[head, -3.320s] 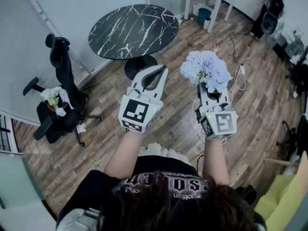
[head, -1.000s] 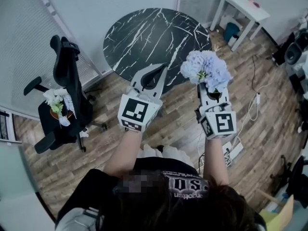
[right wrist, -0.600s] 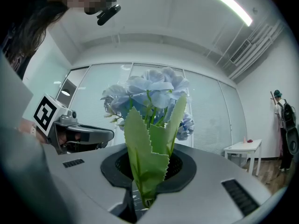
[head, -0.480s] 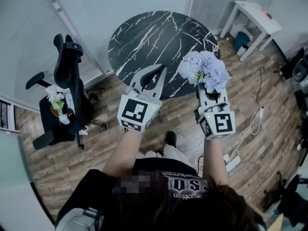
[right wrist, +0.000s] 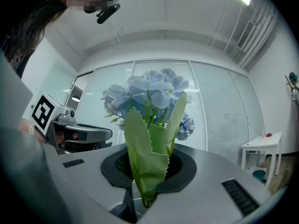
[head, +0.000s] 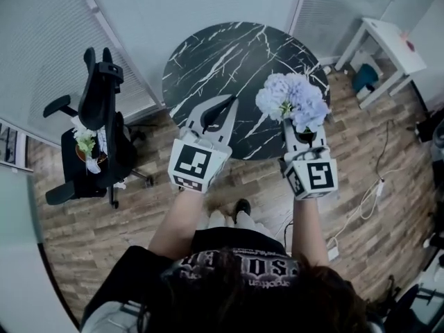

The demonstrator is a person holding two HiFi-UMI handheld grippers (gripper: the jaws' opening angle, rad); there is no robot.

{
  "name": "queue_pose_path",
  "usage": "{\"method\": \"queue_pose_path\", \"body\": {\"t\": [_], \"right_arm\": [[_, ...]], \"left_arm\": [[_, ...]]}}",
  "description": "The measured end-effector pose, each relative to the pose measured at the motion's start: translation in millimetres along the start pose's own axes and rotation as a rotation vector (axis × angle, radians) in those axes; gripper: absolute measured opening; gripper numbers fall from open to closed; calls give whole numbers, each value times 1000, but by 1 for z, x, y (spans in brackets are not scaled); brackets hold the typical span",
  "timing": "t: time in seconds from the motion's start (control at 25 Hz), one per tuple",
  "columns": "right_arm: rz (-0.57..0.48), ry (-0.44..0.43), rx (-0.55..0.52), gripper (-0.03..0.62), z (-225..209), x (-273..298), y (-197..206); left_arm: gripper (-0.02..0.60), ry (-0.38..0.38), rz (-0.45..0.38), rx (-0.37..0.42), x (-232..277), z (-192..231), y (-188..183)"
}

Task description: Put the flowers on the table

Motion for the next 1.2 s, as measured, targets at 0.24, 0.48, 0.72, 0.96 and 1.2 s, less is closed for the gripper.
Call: {"method": "queue_pose_path", "body": {"t": [0.24, 0.48, 0.72, 0.96, 1.2], "right_arm": [[8, -79, 12, 80, -20, 35, 10], [17, -146, 21, 80, -31, 64, 19], [17, -191, 13, 80, -37, 84, 23], [36, -193, 22, 80, -41, 104, 34], [67, -194, 8, 80, -42, 134, 46]], "left_arm": [[-2, -75, 20, 1, 19, 10, 3], [-2, -151, 29, 6, 29, 22, 8], [-2, -183, 41, 7, 40, 32, 8], [-2, -196, 49, 1, 49, 46, 16], [-2, -186, 44, -8, 68, 72, 26]]}}
Point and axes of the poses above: the fingertips, and each gripper's own axes: x forward along the fingers, z to its left, y out of its underside, the point moved 9 cm from there along -x, backward along the fingers, and after that the axes turned 2 degrees about y, right-handed, at the moved point
